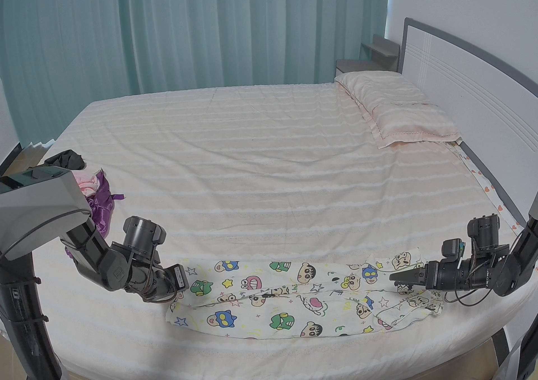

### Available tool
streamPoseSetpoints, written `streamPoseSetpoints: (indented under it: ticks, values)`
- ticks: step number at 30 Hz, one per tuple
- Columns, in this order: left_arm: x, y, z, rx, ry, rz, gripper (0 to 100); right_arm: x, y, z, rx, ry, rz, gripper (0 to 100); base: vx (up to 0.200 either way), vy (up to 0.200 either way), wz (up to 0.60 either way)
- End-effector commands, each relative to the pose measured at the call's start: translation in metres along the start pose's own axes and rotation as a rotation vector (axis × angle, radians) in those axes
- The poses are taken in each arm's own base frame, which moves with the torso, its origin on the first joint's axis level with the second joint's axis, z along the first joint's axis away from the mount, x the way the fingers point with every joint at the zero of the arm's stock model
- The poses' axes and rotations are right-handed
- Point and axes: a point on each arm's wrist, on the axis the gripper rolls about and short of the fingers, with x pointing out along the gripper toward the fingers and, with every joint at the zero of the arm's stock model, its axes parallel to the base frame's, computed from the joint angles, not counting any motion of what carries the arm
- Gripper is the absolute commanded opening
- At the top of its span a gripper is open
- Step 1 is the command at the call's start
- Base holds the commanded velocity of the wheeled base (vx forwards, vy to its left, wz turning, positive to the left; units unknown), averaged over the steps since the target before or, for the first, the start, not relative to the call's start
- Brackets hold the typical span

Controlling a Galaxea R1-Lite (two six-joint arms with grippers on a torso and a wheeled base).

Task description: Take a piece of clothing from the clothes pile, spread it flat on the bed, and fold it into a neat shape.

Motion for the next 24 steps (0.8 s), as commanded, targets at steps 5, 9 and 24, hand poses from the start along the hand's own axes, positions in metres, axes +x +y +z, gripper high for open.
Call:
streamPoseSetpoints:
  ticks: [5,9,24]
  values:
    - [-0.014,-0.006,0.017,-0.006,-0.075,-0.039,0,0.0,0.0,0.0,-0.001,0.0,0.001,100,0.0,0.0,0.0]
    - [-0.014,-0.008,0.021,-0.006,-0.087,-0.046,0,0.0,0.0,0.0,-0.001,0.0,-0.001,100,0.0,0.0,0.0]
    - [0.012,0.0,0.012,-0.01,-0.019,-0.009,100,0.0,0.0,-0.001,0.001,0.003,0.0,100,0.0,0.0,0.0]
